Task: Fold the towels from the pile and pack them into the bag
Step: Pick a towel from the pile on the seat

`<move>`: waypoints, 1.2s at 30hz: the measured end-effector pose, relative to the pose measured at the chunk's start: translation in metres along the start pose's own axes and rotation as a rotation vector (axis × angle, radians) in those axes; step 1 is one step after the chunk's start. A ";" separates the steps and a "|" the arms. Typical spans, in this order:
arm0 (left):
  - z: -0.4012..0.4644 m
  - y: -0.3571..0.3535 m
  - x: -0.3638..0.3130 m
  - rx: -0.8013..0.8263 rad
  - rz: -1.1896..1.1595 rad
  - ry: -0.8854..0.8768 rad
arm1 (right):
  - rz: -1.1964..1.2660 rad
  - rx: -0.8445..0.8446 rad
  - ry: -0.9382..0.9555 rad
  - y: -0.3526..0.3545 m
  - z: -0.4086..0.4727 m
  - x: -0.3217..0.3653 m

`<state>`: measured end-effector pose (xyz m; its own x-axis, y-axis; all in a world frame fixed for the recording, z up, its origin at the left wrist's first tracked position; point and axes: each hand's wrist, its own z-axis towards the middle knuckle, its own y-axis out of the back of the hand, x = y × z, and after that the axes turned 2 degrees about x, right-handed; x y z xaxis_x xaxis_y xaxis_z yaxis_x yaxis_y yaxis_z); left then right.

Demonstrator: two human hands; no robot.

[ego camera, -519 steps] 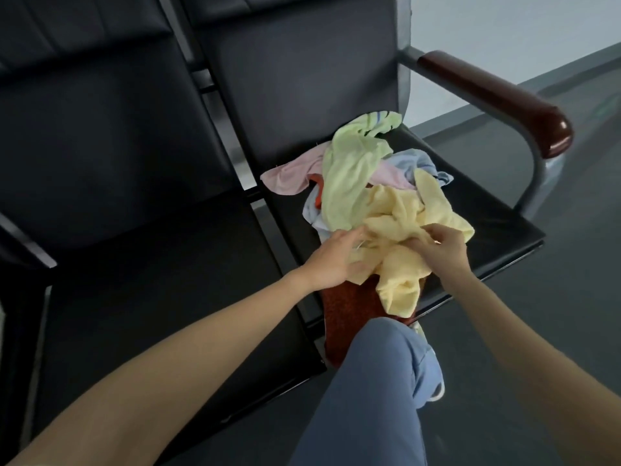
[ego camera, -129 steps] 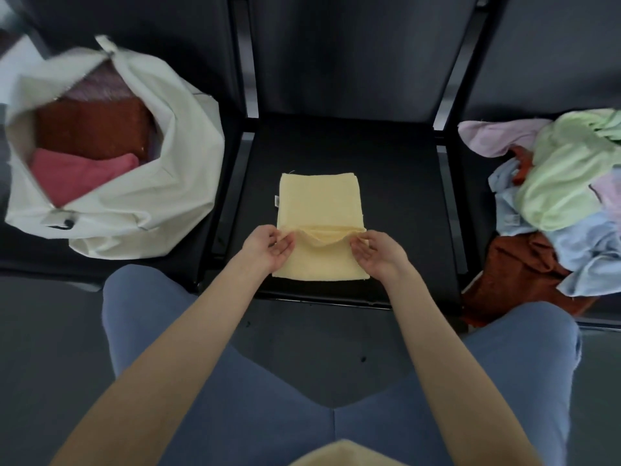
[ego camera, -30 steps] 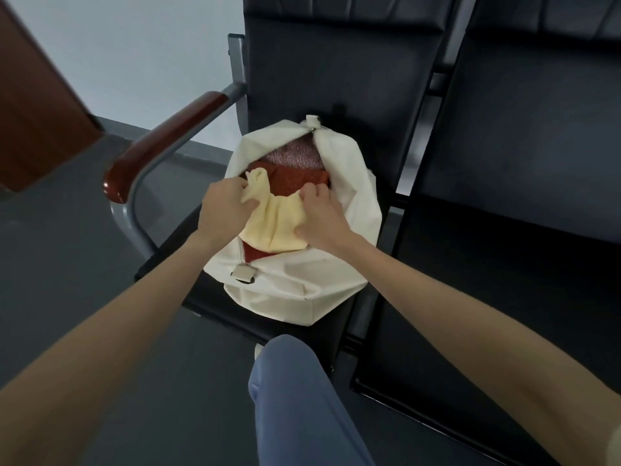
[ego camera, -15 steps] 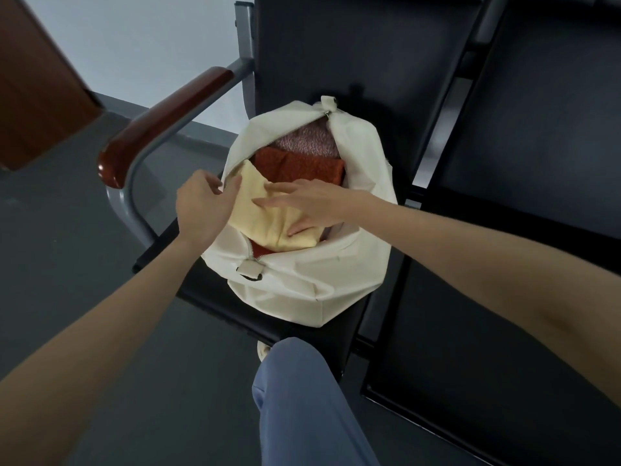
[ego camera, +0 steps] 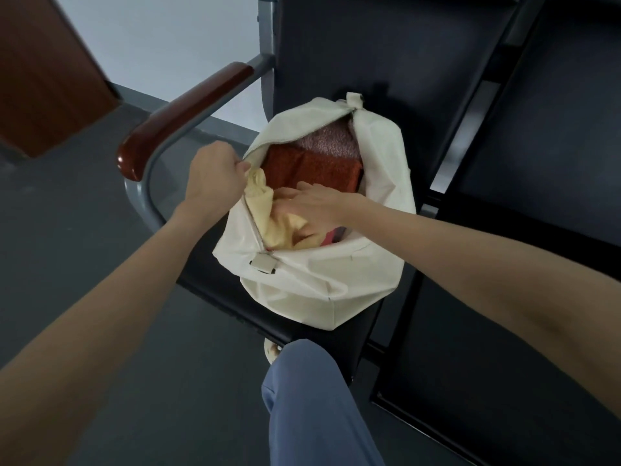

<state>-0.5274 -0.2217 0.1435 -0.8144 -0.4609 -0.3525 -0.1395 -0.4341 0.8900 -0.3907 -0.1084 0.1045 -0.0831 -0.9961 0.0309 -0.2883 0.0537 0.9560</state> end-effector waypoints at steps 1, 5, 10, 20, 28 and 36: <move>0.002 0.000 0.002 -0.008 -0.017 0.004 | -0.032 0.009 0.035 0.000 0.003 0.008; 0.005 0.000 0.011 -0.015 -0.046 0.022 | -0.181 0.024 0.074 -0.002 0.011 0.024; 0.008 0.002 0.002 -0.042 -0.057 0.019 | -0.185 0.058 -0.049 -0.002 0.021 0.018; -0.057 -0.019 -0.012 -0.135 0.092 -0.385 | -0.041 -0.220 -0.120 0.003 -0.014 -0.003; -0.054 -0.039 -0.029 0.415 0.451 -0.320 | 0.461 -0.036 -0.263 -0.014 -0.071 -0.009; -0.043 -0.043 -0.049 0.527 0.346 -0.104 | 0.198 -0.118 -0.113 -0.019 -0.113 0.020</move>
<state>-0.4576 -0.2137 0.1100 -0.9086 -0.4175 -0.0131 -0.0957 0.1775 0.9794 -0.2795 -0.1378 0.1203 -0.2348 -0.9524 0.1942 -0.1427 0.2314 0.9623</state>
